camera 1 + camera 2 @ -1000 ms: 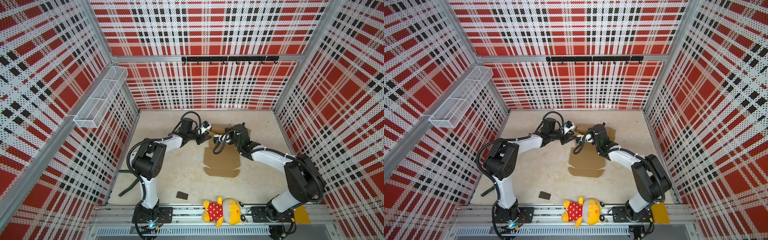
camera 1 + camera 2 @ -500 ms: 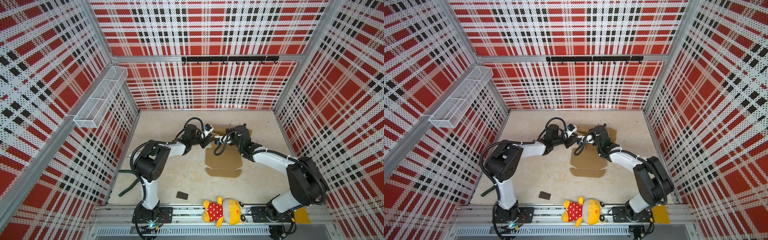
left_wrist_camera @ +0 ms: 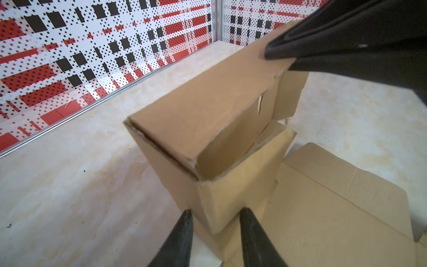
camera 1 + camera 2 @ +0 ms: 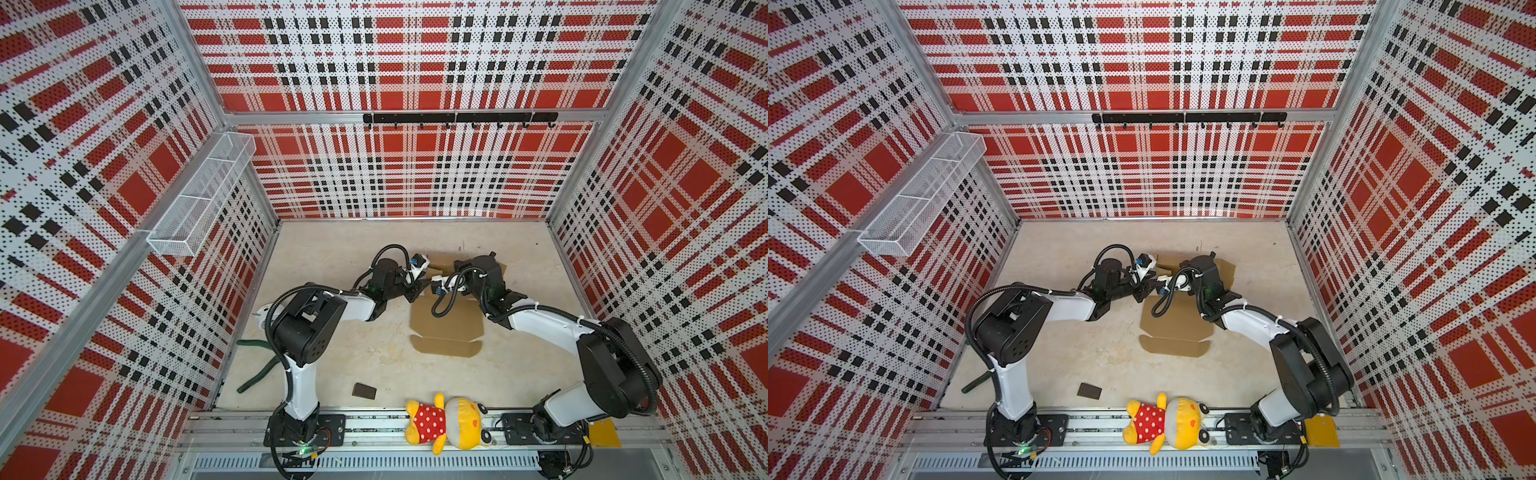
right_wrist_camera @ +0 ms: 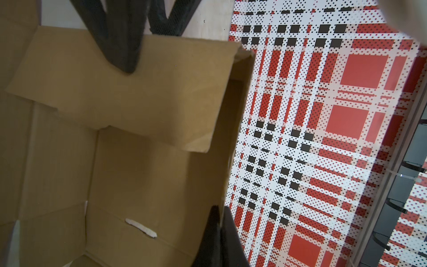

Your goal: Fold the paper box

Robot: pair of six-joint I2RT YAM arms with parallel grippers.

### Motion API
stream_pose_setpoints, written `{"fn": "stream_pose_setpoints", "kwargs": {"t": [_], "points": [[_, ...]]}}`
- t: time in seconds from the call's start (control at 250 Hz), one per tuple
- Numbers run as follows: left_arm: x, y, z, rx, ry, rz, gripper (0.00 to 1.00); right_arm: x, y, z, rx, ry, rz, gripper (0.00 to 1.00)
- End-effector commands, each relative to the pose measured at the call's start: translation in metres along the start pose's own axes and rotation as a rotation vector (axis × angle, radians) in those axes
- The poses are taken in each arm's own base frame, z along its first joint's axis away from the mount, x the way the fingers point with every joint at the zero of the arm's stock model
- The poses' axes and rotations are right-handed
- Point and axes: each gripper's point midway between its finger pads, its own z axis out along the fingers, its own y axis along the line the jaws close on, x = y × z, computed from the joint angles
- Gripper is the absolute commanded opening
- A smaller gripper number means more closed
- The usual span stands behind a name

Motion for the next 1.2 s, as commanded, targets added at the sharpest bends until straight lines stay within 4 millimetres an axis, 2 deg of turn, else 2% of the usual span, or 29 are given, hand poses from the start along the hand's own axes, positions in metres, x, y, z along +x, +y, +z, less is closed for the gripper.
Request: {"fn": "stream_pose_setpoints", "kwargs": {"t": [0.0, 0.176, 0.336, 0.528, 0.692, 0.828, 1.197], "points": [[-0.031, 0.001, -0.007, -0.03, -0.1, -0.015, 0.38, -0.005, 0.018, -0.003, -0.048, -0.027, -0.058, 0.0], [-0.035, 0.003, -0.013, -0.025, -0.142, -0.036, 0.38, -0.005, 0.021, -0.003, -0.05, -0.032, -0.064, 0.0], [-0.032, -0.002, -0.009, -0.02, -0.136, -0.036, 0.38, -0.007, 0.026, 0.0, -0.062, -0.037, -0.07, 0.0], [-0.032, 0.005, -0.005, -0.084, -0.132, -0.047, 0.34, -0.007, 0.031, 0.001, -0.075, -0.039, -0.076, 0.0], [-0.033, 0.0, -0.002, -0.112, -0.129, -0.038, 0.33, -0.008, 0.039, 0.001, -0.093, -0.046, -0.089, 0.0], [-0.033, -0.007, -0.001, -0.128, -0.129, -0.035, 0.33, -0.007, 0.038, 0.002, -0.089, -0.043, -0.088, 0.0], [-0.038, -0.011, 0.009, -0.214, -0.137, -0.05, 0.28, -0.007, 0.036, 0.002, -0.08, -0.039, -0.081, 0.0]]}}
